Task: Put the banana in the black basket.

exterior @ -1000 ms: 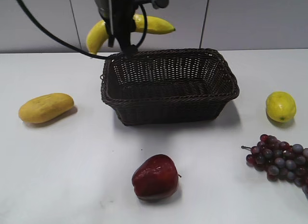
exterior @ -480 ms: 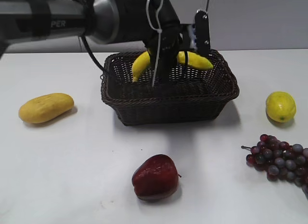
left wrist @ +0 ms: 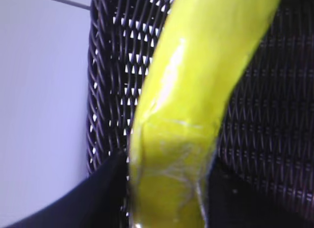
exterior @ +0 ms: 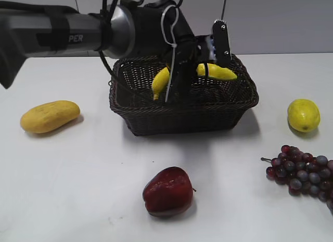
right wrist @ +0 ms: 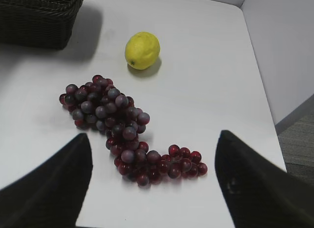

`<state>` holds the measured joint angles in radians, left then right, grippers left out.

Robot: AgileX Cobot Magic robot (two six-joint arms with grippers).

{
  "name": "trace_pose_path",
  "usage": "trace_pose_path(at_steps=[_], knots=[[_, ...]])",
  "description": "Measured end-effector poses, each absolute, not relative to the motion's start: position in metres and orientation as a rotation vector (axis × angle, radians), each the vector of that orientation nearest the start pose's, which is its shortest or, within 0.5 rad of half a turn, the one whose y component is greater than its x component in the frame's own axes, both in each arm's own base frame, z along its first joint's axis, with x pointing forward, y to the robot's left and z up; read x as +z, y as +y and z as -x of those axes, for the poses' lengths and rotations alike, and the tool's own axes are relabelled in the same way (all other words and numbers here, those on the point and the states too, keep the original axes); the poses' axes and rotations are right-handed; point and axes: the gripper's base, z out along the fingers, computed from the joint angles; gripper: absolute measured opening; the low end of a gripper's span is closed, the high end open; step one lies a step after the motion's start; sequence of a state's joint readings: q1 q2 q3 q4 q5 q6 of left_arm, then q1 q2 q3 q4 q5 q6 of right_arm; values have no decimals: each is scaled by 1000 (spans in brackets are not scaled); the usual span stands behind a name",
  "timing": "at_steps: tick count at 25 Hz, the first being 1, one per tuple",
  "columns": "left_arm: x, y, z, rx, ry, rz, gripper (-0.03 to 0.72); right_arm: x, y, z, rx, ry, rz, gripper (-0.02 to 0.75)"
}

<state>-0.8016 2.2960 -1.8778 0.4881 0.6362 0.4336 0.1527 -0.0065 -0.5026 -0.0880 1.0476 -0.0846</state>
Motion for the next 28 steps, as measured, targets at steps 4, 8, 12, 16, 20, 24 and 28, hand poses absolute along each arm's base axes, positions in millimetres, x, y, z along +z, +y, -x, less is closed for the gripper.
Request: trace_pose_path(at_steps=[4,8,12,16,20,24,28], knots=[[180,-346,-374,399,1822,-1737,623,279,-8,5,-62,2006,235,593],[205,-337,-368,402,1928,-1642,614,279,-8,5,-62,2006,235,593],[247,-316,-371,368,2122,-1455,575,279,-8,5,-62,2006,235,593],[278,-276,-380,247,2351,-1286,568,279,-8,5,-62,2006,235,593],[300,-237,-388,141,2479,-1120,566,279,-8,5,-62,2006,235,593],[319,-196,-395,18,2552,-920,566,279,-8,5,-62,2006,235,593],[331,-151,-394,-51,2613,-747,566,279,-8,5,-62,2006,235,593]])
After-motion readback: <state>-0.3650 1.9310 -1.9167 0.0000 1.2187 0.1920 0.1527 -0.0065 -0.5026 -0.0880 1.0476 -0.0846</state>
